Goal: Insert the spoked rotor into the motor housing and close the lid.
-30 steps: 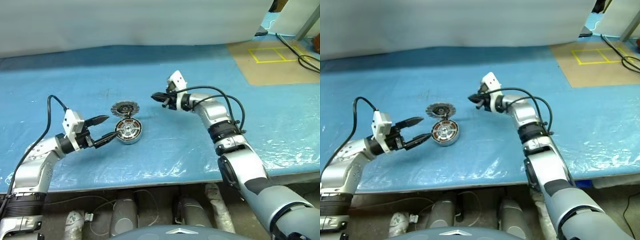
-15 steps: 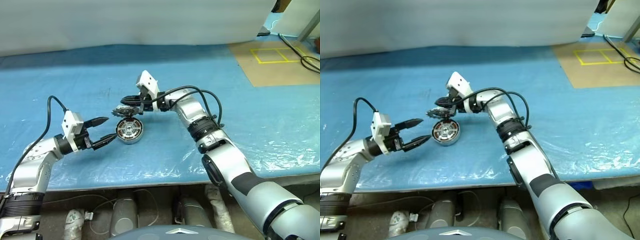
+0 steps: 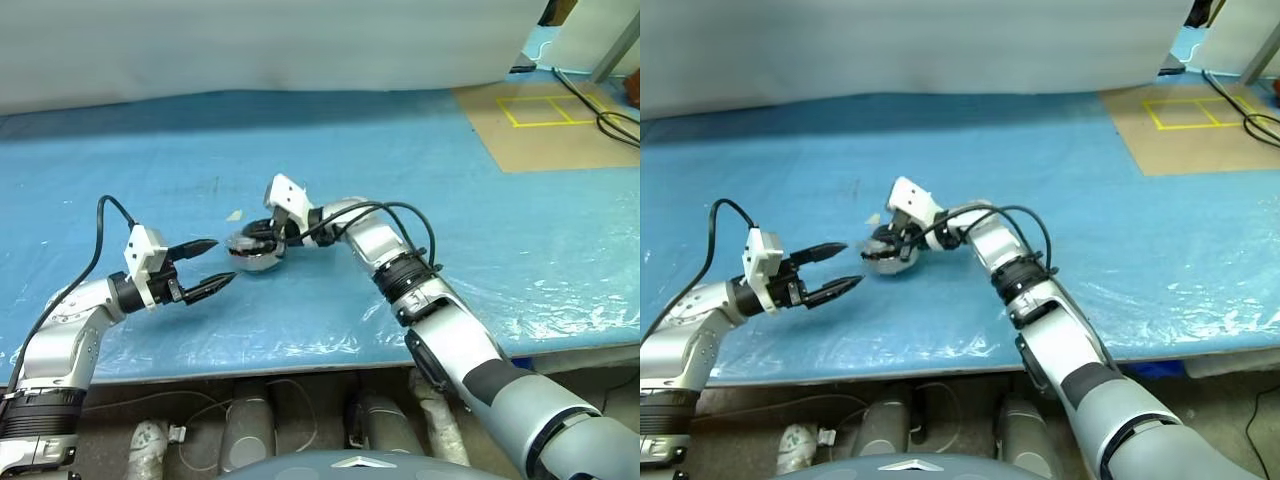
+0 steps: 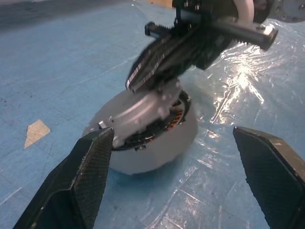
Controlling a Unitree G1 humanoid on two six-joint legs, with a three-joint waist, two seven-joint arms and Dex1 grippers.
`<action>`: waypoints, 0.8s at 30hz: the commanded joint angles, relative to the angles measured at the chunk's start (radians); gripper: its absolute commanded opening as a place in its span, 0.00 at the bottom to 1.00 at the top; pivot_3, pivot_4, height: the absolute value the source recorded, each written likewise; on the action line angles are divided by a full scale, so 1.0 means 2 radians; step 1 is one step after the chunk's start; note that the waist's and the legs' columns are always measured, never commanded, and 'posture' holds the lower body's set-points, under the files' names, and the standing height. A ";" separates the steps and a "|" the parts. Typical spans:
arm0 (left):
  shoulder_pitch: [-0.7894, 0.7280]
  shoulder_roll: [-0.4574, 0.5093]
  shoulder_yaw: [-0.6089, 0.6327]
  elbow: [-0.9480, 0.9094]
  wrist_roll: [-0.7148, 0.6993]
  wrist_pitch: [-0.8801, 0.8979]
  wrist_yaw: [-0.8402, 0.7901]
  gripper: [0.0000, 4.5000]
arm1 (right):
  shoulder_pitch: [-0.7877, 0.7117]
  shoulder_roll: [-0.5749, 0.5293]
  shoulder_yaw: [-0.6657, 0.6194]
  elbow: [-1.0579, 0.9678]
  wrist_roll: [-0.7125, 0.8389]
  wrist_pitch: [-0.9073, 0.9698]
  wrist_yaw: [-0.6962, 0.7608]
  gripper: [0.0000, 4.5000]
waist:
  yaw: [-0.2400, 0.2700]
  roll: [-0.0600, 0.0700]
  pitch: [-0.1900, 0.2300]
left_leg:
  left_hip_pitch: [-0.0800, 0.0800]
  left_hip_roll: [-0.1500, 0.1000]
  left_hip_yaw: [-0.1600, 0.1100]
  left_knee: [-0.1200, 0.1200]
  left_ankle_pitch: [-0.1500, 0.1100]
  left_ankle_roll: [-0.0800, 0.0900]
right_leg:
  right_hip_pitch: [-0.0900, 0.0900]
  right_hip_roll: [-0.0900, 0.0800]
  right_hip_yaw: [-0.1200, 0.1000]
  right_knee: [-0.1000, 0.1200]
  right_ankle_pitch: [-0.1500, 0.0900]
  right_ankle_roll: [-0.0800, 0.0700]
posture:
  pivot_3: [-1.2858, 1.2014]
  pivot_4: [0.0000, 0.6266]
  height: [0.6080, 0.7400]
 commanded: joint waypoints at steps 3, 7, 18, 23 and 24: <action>-0.001 0.006 0.004 -0.008 -0.001 -0.004 -0.007 0.94 | 0.030 -0.015 0.029 -0.021 -0.023 -0.024 0.015 0.02 | 0.000 0.000 0.000 | 0.000 0.000 0.000 0.000 0.000 0.000 | 0.000 0.000 0.000 0.000 0.000 0.000 | 0.52 0.24 1.00; 0.000 0.005 0.004 -0.005 0.002 -0.006 -0.009 0.94 | 0.042 -0.023 0.038 -0.025 -0.029 -0.029 0.020 0.02 | 0.000 0.000 0.000 | 0.001 0.000 0.000 0.000 0.000 0.000 | 0.001 0.000 0.000 0.000 0.000 0.000 | 0.52 0.24 1.00; -0.004 -0.002 0.003 -0.004 0.002 -0.012 -0.007 0.94 | 0.058 -0.063 -0.016 -0.184 0.055 0.052 0.063 0.02 | 0.001 0.000 0.000 | 0.002 0.000 0.000 0.000 0.000 0.000 | 0.002 0.000 0.000 -0.001 0.000 0.000 | 0.52 0.24 1.00; 0.003 -0.009 0.001 -0.008 0.006 -0.016 -0.004 0.94 | 0.071 -0.081 -0.011 -0.201 0.014 0.016 -0.004 0.10 | 0.001 0.000 0.000 | 0.002 0.000 0.000 0.000 0.000 0.000 | 0.002 0.000 0.000 -0.001 0.000 0.000 | 0.52 0.24 1.00; 0.004 -0.010 0.001 -0.008 0.006 -0.017 -0.004 0.94 | 0.072 -0.081 -0.012 -0.199 0.010 0.010 -0.015 0.16 | 0.001 0.000 0.000 | 0.002 0.000 0.000 0.000 0.000 0.000 | 0.002 0.000 0.000 -0.001 0.000 0.000 | 0.52 0.24 1.00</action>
